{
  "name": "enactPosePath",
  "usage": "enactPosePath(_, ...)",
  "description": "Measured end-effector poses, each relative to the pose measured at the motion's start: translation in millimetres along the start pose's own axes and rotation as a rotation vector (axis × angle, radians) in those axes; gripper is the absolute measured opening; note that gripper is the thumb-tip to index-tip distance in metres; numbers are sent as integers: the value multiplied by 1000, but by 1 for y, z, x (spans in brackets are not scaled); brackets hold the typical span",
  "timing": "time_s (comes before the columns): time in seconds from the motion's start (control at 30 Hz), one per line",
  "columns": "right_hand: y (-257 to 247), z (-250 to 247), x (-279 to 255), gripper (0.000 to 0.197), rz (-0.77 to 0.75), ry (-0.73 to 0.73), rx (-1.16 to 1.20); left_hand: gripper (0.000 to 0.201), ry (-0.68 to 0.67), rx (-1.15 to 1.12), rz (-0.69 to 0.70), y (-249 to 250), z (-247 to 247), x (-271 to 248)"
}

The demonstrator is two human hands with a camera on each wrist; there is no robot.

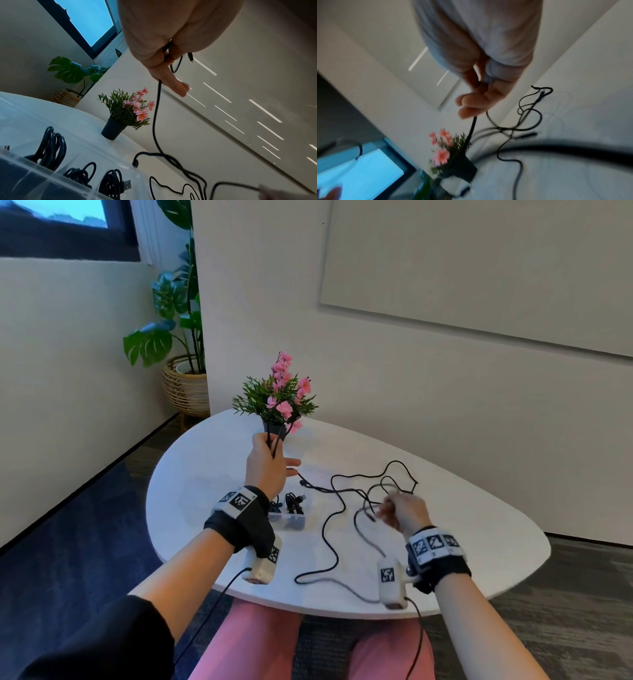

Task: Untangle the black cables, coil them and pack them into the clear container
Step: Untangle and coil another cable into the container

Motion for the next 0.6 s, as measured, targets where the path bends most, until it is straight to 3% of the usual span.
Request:
enactPosePath(0.07,-24,-13,7,20,-85,109,197,7,12,4,15,1,-4,2)
enactPosePath(0.13,-33,-21,18,24,-118,130,205,8,34,-1,30,2,-9,3)
enactPosePath(0.17,-30,-23,27,35,-82,127,138,8,43,-7,35,3,-11,4)
enactPosePath(0.27,-13,-22,37,94,51,30,-221,8,36,-27,47,4,-12,4)
enactPosePath(0.3,-12,-17,33,99,32,-19,-363,7,27,-32,52,4,-11,4)
enactPosePath(0.4,-15,13,10,79,-190,-145,-645,8,7,-56,71,8,-5,0)
enactPosePath(0.47,-14,44,-9,65,-285,-303,-742,9,-8,-82,88,12,2,-4)
enactPosePath(0.53,0,75,-21,68,-331,-482,-892,11,-19,-107,110,18,7,-8)
enactPosePath(0.6,8,99,-26,67,-393,-534,-983,11,-27,-116,141,25,9,-10)
Point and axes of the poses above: each hand's wrist, its own x-axis towards the middle knuckle, its own z-axis out of the palm, y = z × x, the point moved 7 cm from there along x, towards the middle knuckle, and after that the axes turned 3 degrees about -z, right-handed, at the moved point
